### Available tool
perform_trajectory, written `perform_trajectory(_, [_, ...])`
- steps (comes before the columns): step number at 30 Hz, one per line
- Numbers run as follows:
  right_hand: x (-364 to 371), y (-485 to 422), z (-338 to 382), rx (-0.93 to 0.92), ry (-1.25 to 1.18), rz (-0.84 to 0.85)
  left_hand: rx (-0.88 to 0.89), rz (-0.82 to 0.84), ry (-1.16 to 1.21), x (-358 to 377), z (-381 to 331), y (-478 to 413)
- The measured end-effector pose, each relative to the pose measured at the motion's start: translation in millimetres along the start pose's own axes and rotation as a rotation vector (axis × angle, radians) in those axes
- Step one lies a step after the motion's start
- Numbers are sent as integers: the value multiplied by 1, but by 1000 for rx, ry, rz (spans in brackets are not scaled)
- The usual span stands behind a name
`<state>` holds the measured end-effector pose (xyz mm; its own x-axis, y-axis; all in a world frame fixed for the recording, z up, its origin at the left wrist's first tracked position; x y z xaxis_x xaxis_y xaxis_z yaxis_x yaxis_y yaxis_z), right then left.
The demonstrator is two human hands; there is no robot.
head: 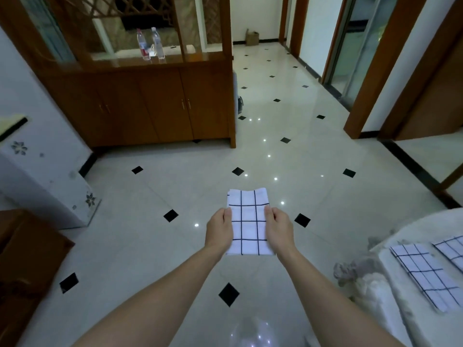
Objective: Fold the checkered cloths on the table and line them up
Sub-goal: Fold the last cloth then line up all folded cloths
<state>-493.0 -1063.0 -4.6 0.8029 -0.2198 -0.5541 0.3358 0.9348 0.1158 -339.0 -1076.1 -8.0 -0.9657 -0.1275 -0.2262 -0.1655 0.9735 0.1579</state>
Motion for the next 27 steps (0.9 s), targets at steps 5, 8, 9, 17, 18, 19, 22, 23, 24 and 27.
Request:
perform_trajectory(5, [-24,-75,-1,50,-17,-59,34,65,-21,51,-32,-62])
perform_trajectory(8, [-38,-112,0,64,-9,-108,49,111,-33,81,-43,-98])
perform_trajectory(9, [-42,-125,-1,70,-7,-123,52,128,-31,93,-46,-110])
perform_trajectory(17, [-62,-236,-21,184,29,-230,16,280,-15,181,-56,-216])
perform_trajectory(18, [-63,-253,-22,199,29,-244,15,298,-17,191,-59,-234])
perform_trajectory(19, [-64,-271,-22,214,30,-260,17,317,-18,202,-64,-252])
perform_trajectory(22, [-71,-321,-14,266,16,-316,29,384,-14,234,-81,-306])
perform_trajectory(23, [-74,-337,-11,285,15,-336,35,403,-18,245,-87,-323])
perform_trajectory(24, [-79,-351,-8,301,11,-355,44,430,-24,255,-95,-338])
perform_trajectory(27, [-98,-393,1,321,-10,-431,83,522,-58,290,-124,-378])
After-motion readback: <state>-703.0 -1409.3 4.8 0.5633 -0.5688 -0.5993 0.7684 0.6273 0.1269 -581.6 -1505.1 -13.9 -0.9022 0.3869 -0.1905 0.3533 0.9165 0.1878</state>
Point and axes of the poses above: each hand's wrist, its own y-axis away from the middle knuckle, its own x-axis out of the palm, z = x × y, the point moved 1 cm from there along -y, towards the middle knuckle, and after that the axes turned 11 degrees about y, right-handed, at the moved point
